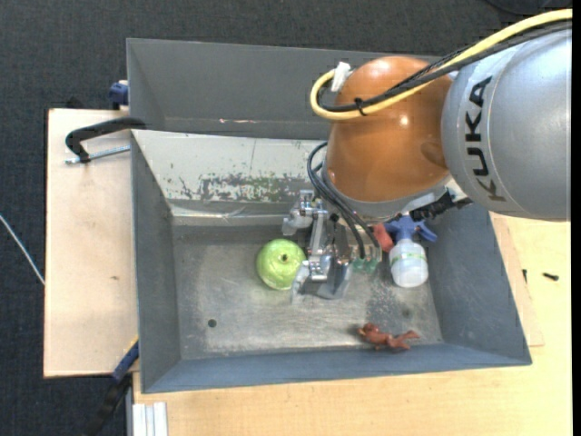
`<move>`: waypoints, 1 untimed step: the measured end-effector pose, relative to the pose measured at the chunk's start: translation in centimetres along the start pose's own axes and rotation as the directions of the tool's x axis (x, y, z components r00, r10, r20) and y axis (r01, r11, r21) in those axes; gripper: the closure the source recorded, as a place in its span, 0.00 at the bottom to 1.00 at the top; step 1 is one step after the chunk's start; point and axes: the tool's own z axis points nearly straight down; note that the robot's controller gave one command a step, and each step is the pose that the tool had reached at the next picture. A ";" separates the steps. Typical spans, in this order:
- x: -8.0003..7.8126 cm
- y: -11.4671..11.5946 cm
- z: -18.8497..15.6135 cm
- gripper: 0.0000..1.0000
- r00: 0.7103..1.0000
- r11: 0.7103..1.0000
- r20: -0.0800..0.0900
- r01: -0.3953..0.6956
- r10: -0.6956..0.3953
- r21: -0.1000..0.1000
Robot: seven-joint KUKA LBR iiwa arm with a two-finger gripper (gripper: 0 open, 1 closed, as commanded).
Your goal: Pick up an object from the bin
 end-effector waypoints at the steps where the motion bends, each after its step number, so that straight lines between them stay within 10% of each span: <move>1: -3.0 -1.5 7.7 0.00 0.999 0.999 0.004 -0.043 0.043 -0.001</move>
Offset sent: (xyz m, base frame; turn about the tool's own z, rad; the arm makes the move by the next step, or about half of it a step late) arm 0.0634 -0.0338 -0.0810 -0.1083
